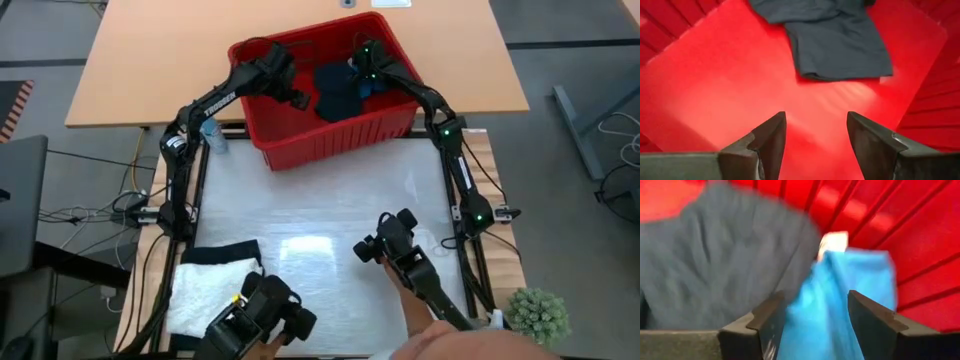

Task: Fold Laundry from Bin
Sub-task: Fold the blue shorts from the red bin

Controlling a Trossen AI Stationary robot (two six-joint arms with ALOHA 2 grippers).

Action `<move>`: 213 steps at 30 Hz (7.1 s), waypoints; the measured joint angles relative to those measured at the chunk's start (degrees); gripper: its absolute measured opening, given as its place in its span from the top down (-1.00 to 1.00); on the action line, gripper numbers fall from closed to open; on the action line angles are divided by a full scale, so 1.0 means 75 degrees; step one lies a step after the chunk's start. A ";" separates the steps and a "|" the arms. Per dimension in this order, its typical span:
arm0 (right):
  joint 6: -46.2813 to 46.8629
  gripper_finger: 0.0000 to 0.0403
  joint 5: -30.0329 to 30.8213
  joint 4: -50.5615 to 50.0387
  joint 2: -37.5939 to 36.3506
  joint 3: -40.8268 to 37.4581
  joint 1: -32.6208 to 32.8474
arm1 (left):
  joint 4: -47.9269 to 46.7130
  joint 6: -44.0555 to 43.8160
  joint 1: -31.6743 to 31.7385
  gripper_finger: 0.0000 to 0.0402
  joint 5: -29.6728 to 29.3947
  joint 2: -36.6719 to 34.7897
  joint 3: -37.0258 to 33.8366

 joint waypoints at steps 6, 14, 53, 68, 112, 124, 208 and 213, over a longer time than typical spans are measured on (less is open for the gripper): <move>0.0047 -0.18 0.0277 -0.0457 0.0459 0.0004 -0.0034 | -0.0104 0.0059 -0.0044 0.01 -0.0051 -0.0015 0.0035; -0.0096 -0.04 0.0508 -0.0655 0.0484 0.0010 -0.0060 | -0.0200 0.0319 -0.0038 0.01 -0.0637 0.0006 0.0038; -0.0166 0.87 -0.1425 -0.1560 -0.4314 0.0278 0.0272 | -0.0334 0.1503 -0.0066 0.01 -0.0574 -0.0219 0.2410; 0.1217 0.87 -0.4889 -0.6065 -0.6667 0.0294 0.2151 | -0.0102 0.1112 -0.0191 0.01 0.3400 -0.2339 0.2201; 0.1555 -0.11 -0.2263 -0.8628 -0.9084 -0.2773 0.7759 | -0.3612 -0.0762 -0.7146 0.00 -0.0593 -0.2806 0.0904; 0.2711 -0.11 -0.3353 -0.4992 -1.1809 -0.8141 0.7898 | -0.3871 -0.2902 -1.0146 0.00 -0.6144 -0.3137 0.0898; -0.3040 -0.11 0.0552 -0.1332 -0.5368 -0.9107 1.0833 | 0.1501 -0.1976 -1.0880 0.00 -0.2683 -0.5004 -0.5866; -0.3042 -0.05 0.1184 -0.0895 -0.5371 -0.9228 1.0833 | 0.1516 -0.1979 -1.0896 0.00 -0.2687 -0.5004 -0.5866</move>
